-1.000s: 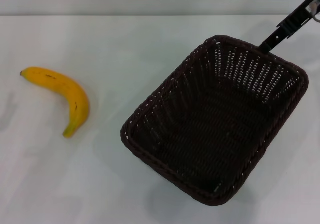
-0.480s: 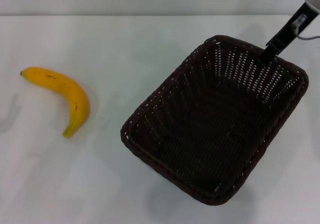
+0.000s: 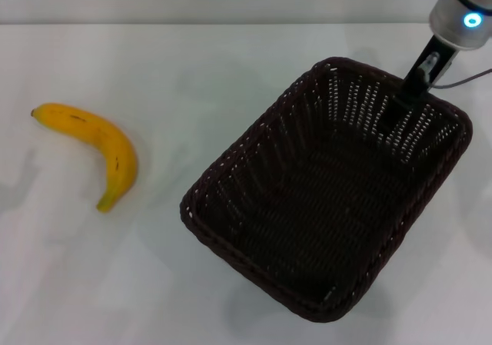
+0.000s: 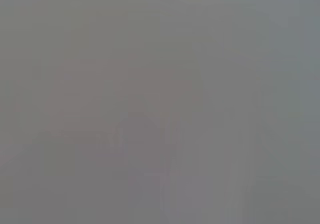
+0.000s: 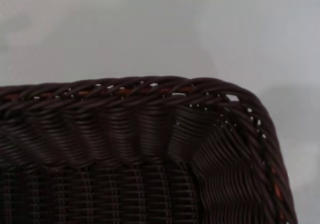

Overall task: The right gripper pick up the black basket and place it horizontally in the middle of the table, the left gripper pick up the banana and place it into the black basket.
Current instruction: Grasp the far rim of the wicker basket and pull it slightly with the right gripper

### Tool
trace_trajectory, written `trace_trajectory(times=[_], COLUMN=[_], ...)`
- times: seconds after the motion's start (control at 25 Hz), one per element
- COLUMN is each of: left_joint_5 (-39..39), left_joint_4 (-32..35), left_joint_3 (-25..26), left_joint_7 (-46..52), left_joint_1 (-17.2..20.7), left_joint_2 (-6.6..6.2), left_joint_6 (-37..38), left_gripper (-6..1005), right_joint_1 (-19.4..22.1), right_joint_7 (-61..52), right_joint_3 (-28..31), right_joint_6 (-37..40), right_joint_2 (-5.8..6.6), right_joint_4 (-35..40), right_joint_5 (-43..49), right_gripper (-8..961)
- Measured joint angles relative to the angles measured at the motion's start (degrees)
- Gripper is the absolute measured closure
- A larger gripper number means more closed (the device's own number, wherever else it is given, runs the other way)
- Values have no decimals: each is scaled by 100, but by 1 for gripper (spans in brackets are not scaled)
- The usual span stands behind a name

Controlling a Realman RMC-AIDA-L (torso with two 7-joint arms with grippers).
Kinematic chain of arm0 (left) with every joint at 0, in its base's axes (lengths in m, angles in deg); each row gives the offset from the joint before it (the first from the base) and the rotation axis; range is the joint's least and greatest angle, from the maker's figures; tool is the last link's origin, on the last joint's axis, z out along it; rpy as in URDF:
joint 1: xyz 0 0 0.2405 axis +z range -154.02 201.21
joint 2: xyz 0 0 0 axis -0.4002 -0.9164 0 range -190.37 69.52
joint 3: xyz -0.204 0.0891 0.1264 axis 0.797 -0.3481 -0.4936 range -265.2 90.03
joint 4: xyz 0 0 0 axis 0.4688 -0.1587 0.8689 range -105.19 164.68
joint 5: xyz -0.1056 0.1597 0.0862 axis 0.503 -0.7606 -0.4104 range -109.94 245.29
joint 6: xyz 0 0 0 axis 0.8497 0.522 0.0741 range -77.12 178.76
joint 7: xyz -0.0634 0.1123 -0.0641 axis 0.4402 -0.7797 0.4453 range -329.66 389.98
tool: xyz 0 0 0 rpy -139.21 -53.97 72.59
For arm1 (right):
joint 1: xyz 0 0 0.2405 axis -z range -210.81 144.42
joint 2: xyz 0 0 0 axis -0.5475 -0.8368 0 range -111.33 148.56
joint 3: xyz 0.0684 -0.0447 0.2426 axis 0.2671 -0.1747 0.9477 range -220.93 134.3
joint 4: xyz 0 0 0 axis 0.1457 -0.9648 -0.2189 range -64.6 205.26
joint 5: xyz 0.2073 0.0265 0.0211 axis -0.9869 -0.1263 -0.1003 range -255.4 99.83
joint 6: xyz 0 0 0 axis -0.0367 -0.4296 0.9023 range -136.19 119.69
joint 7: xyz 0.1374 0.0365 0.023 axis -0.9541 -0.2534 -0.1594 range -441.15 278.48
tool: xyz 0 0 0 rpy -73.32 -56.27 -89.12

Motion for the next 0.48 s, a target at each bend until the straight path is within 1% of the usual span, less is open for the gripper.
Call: trace_trajectory(times=[0.24,0.48], left_joint_5=[-45,-45], left_joint_4=[-25,-28], left_joint_3=[0,0], left_joint_7=[-20,-23], left_joint_1=[81,160], left_joint_2=[8,13], left_joint_6=[-22,-41], left_gripper=[120,121], right_joint_1=[-126,-179], right_joint_7=[-152,-251], right_joint_3=[-314,-732], right_joint_6=[75,59], right_joint_2=[-39,-50], right_joint_4=[-148,-259], right_joint_5=[-42,-108], right_gripper=[291,372])
